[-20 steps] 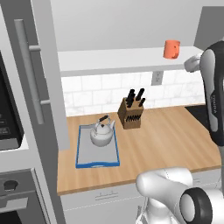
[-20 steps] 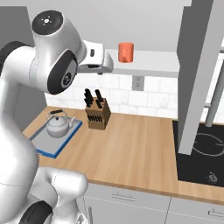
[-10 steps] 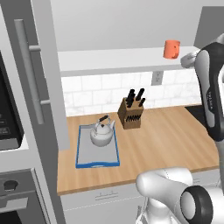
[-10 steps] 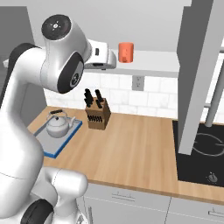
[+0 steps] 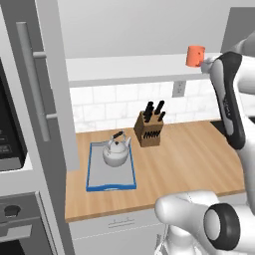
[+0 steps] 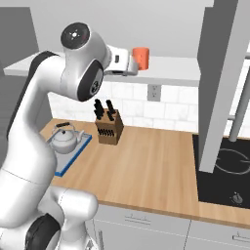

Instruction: Pick the kettle from the counter and place it on the tray. Then pick the mug from the cabinet and place it on the tray. Then close the cabinet doors.

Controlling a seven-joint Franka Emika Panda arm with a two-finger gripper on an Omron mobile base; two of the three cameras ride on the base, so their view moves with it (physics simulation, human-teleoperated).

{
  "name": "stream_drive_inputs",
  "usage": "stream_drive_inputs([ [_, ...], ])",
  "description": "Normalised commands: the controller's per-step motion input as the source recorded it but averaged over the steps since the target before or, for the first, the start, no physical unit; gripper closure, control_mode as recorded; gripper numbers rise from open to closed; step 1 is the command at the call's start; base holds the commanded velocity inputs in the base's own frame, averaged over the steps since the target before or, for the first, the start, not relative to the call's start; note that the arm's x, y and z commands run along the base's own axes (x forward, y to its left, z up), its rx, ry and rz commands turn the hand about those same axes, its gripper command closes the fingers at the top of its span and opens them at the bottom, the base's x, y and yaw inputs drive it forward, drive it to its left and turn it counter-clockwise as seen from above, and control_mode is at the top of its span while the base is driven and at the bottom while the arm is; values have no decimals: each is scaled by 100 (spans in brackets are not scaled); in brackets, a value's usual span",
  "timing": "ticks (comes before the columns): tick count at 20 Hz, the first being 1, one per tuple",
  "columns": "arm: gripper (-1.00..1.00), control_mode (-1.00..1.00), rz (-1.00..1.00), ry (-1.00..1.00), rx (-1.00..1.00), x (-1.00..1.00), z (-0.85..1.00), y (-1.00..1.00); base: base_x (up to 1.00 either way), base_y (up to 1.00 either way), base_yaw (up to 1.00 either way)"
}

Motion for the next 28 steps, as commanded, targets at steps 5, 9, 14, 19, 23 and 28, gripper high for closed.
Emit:
stream_drive_inputs([
  [5,-100,-100,-3,0,4,44,0,-31,0,0,0],
  [9,-100,-100,0,0,1,45,0,-3,0,0,0],
  [14,-100,-100,0,6,0,49,-2,-1,0,0,0],
  [19,-100,-100,0,1,0,40,-11,-8,0,0,0],
  [23,-100,-100,0,0,0,35,-16,-10,0,0,0],
  [28,-100,-100,0,0,0,33,-9,-1,0,0,0],
])
